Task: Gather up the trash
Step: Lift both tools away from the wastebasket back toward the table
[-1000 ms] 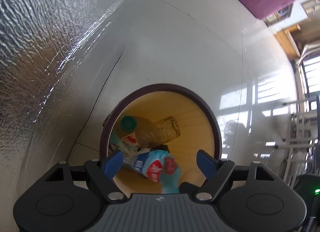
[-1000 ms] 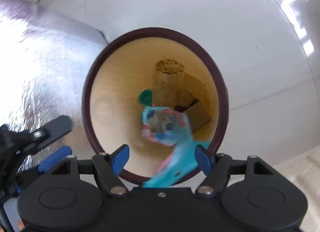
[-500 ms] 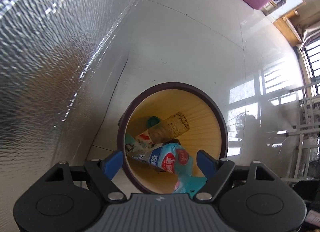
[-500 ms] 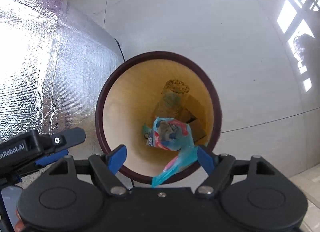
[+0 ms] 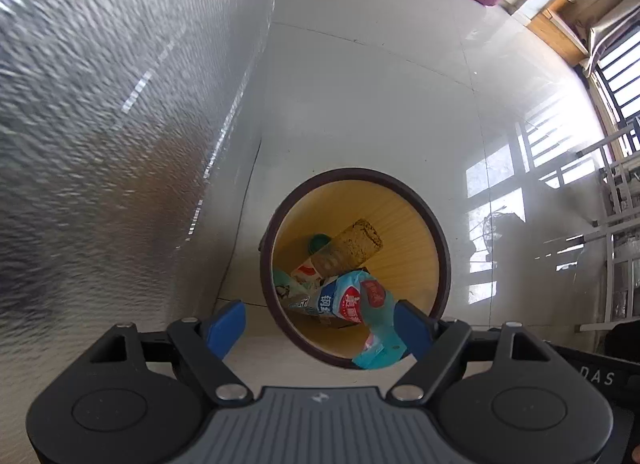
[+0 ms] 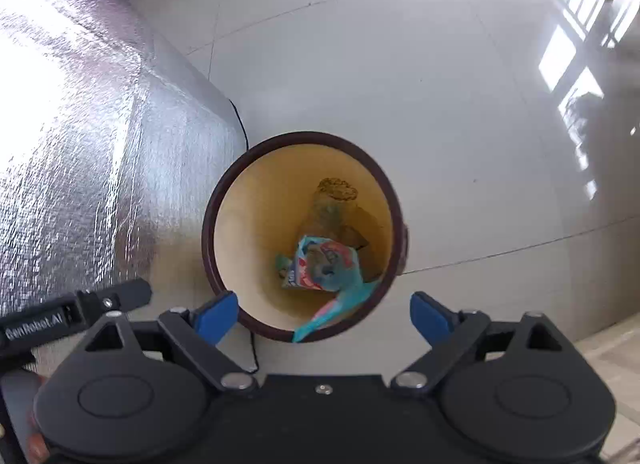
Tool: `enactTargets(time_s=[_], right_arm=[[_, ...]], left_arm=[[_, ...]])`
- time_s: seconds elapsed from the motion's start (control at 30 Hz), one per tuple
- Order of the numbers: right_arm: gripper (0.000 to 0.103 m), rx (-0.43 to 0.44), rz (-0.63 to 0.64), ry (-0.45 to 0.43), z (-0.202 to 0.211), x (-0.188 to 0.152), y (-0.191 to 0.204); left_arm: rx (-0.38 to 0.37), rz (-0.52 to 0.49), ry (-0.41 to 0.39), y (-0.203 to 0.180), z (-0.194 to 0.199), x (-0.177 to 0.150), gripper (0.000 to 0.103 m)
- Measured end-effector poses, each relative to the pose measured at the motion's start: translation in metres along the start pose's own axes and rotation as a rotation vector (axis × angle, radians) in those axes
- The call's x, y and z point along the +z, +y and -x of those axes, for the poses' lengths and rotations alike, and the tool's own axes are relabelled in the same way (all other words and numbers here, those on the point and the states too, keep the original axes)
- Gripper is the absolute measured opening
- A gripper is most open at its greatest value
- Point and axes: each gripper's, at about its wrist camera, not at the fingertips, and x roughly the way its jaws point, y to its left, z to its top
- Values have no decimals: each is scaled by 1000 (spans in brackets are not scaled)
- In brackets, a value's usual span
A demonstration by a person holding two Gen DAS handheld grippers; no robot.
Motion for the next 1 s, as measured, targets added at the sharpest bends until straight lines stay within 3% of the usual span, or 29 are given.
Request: enactTargets(time_s=[0.07, 0.43, 0.63, 1.0], right_arm=[[98, -14, 3, -10, 12, -5, 1], [103, -55, -1, -82, 77, -33, 5], [103, -71, 25, -173, 141, -47, 14], [103, -47, 30, -443, 285, -95, 38]], left_arm=[[19, -26, -9, -2, 12, -4, 96], [39, -135, -80, -13, 86, -25, 103], [-24, -206, -166, -32, 150, -33, 103], [-187, -267, -383, -43, 288, -55, 103]])
